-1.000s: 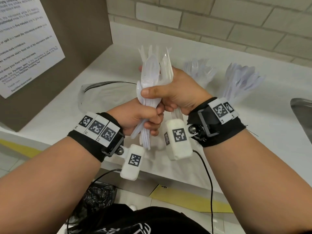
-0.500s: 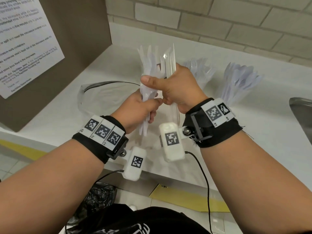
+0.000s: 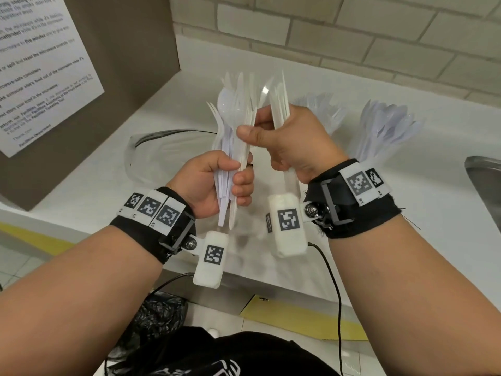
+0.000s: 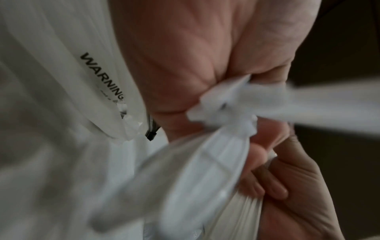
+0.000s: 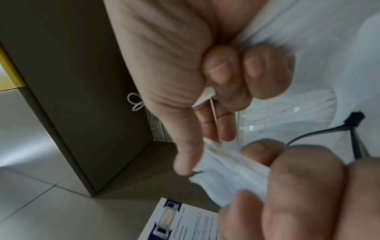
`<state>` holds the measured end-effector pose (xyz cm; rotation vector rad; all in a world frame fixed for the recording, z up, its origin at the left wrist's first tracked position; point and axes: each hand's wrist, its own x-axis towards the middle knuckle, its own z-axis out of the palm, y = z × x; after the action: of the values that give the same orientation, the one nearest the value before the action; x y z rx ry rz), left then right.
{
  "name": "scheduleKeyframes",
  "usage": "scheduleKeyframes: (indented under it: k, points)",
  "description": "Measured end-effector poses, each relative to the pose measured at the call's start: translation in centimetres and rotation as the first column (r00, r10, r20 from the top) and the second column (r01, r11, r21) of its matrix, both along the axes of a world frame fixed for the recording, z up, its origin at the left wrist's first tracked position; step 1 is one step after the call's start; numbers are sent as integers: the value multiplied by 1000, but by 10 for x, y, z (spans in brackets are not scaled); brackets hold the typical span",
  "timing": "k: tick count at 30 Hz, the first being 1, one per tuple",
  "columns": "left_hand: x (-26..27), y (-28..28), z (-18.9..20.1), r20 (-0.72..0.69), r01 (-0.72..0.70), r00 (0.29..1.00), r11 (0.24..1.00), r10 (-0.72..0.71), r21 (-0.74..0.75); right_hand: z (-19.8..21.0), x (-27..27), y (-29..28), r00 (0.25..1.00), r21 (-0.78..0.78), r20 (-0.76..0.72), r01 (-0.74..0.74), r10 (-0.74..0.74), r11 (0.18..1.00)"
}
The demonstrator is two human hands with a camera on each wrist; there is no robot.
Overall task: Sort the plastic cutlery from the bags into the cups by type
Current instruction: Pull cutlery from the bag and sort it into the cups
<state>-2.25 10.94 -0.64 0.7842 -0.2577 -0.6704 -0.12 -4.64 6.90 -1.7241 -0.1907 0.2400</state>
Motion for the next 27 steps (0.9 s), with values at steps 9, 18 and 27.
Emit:
scheduleKeyframes:
  k: [9, 18, 27]
  points:
    - [-6, -6, 6, 7, -283, 959, 949, 284, 136, -7, 5, 1, 998, 21, -7, -58, 59, 998]
    - [-5, -10, 12, 119, -393, 920, 867, 375, 307, -14, 8, -1, 996, 98, -46, -78, 83, 992]
    - [-9, 8, 2, -43, -341, 933, 918, 357, 203, -9, 37, -17, 968, 287, -147, 240, -205, 927]
